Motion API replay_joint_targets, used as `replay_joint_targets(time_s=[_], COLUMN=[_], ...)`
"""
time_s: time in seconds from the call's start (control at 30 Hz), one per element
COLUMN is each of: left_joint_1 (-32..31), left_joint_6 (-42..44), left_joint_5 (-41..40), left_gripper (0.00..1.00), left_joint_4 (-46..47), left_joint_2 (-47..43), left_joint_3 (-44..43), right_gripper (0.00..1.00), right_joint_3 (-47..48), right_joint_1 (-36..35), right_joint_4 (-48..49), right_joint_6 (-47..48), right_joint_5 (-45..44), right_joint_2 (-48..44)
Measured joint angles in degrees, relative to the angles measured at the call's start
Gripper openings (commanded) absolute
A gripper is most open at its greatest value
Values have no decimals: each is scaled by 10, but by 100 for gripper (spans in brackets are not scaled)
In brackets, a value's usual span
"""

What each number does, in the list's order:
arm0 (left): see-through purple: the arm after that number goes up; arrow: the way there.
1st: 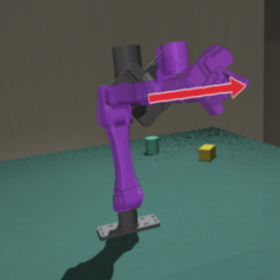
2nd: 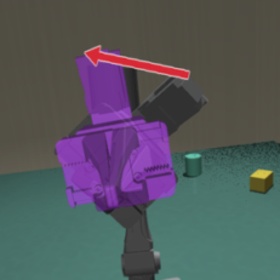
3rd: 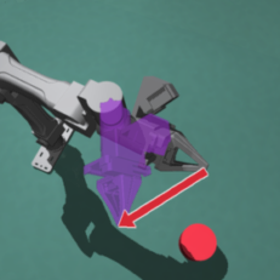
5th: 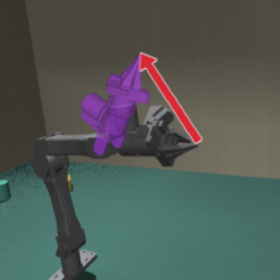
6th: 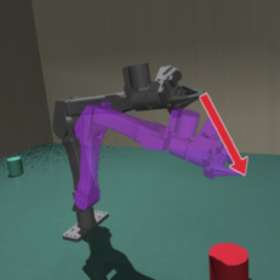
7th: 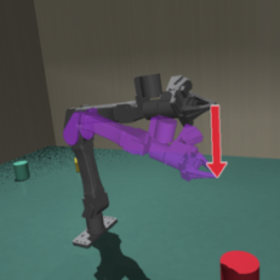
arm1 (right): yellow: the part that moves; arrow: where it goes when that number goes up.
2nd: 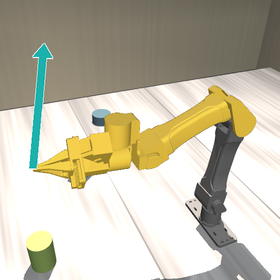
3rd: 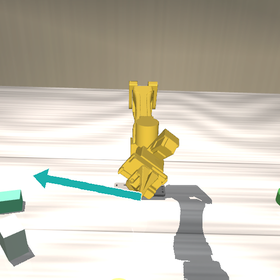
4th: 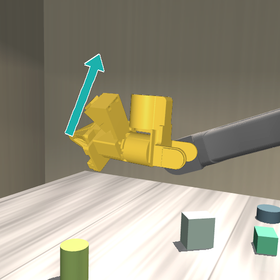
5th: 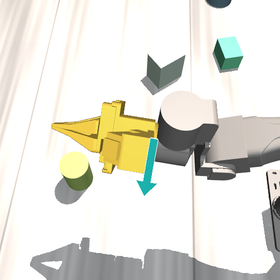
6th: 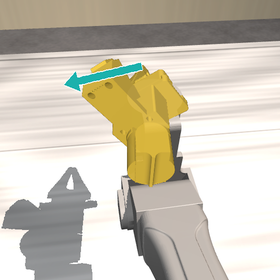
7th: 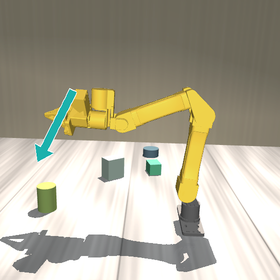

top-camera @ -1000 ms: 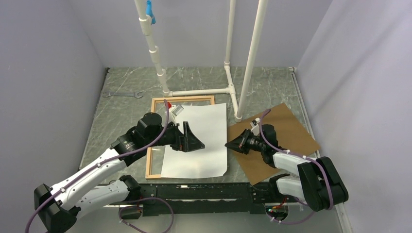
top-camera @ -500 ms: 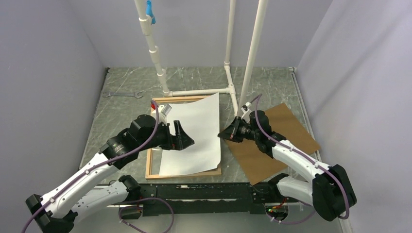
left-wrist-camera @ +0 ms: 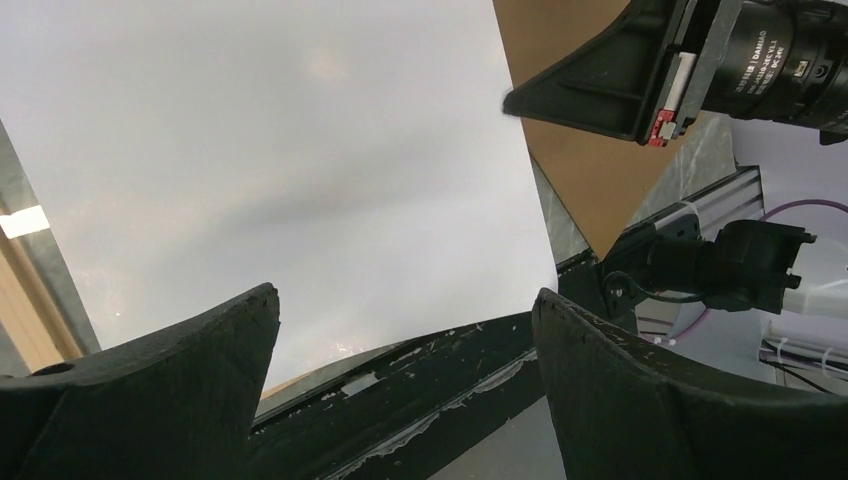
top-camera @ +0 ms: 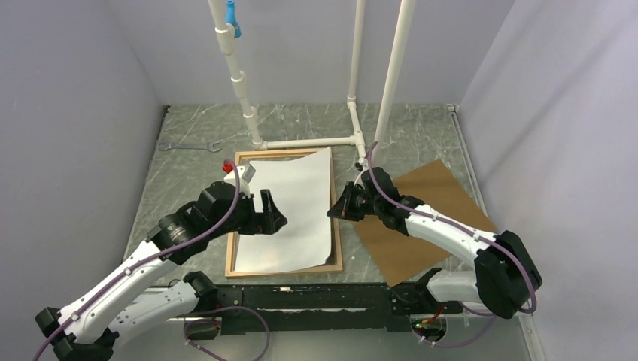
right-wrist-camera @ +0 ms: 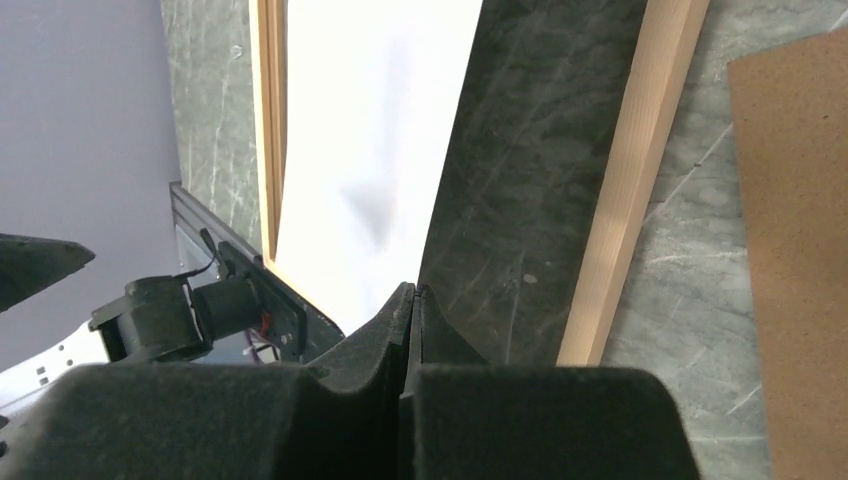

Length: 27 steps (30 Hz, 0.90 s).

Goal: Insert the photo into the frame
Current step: Turn over the photo from the photo frame.

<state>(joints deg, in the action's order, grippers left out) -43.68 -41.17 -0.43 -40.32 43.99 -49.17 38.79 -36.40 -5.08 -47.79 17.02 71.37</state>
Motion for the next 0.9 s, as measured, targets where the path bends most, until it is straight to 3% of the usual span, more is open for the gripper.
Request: replay_joint_targets(time_s=[0.9], left_joint_1=[0], left_joint_6=[-1], left_joint_5=[-16], left_gripper=[99], left_joint_4=[-21], left_joint_2=[-31], left_joint_3=[7], right_gripper=[0], right_joint_3=[47], right_joint_1=[-26], right_joint_4=[21], right_joint_6=[-3], right_joint_5=[-83], right_joint_2=[108])
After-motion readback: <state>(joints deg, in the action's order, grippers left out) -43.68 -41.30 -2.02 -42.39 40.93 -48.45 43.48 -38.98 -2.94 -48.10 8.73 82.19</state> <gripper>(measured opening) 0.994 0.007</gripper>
